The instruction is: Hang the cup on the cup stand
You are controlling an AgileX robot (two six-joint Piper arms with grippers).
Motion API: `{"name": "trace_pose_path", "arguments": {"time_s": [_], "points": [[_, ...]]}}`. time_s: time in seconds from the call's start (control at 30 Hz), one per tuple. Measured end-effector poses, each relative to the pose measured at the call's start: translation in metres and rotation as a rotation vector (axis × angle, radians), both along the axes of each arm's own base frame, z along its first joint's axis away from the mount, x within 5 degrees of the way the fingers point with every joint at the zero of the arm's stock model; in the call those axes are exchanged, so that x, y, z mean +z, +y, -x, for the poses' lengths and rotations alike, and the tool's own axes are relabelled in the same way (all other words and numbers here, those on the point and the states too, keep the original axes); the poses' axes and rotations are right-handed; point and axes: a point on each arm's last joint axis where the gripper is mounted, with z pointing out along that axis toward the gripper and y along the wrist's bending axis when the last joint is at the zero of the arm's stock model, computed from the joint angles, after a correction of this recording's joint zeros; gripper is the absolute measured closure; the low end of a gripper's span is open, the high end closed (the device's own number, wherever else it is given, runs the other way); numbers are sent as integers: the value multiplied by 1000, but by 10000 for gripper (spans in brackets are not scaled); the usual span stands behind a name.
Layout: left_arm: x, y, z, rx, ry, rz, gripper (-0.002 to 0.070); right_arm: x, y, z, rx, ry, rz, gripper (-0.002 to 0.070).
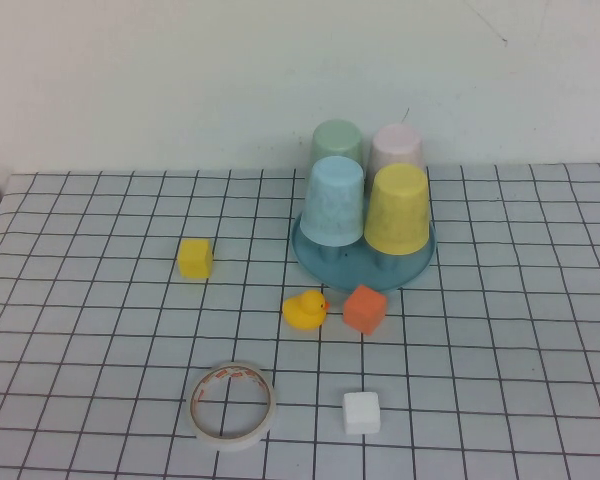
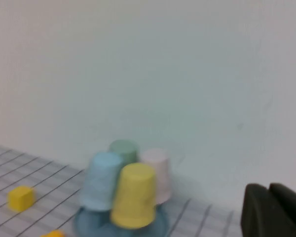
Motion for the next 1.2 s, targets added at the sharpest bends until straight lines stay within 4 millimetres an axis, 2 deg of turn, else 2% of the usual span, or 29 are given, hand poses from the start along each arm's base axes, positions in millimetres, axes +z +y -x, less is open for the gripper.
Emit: {"name": "trace_pose_path", "arguments": {"time_s": [0.17,0.3,0.47,0.6,0.7,0.9,1.0,1.2], "points": [[0,0,0,0,0,0,676,1,-9,17,-107,-137,68,664],[0,0,0,-1,0,0,676,-11,-13,22,-151,-163,81,664],[0,0,0,0,-1,2,676,-44,-16,23,-177,-69,87,664],[0,0,0,0,-1,2,676,-75,-20,23,-219,148,-53,664],[0,0,0,0,-1,2,676,-90,-26,25,-289,298,-62,664],[0,0,0,0,-1,2,676,-101,-33,26,-369,383,-8,664],[0,0,0,0,-1,2,676,-115,-33,24,-373,398,-17,664],[0,0,0,-1,-2,3,676,-113,-32,22,-358,341,-53,664]]}}
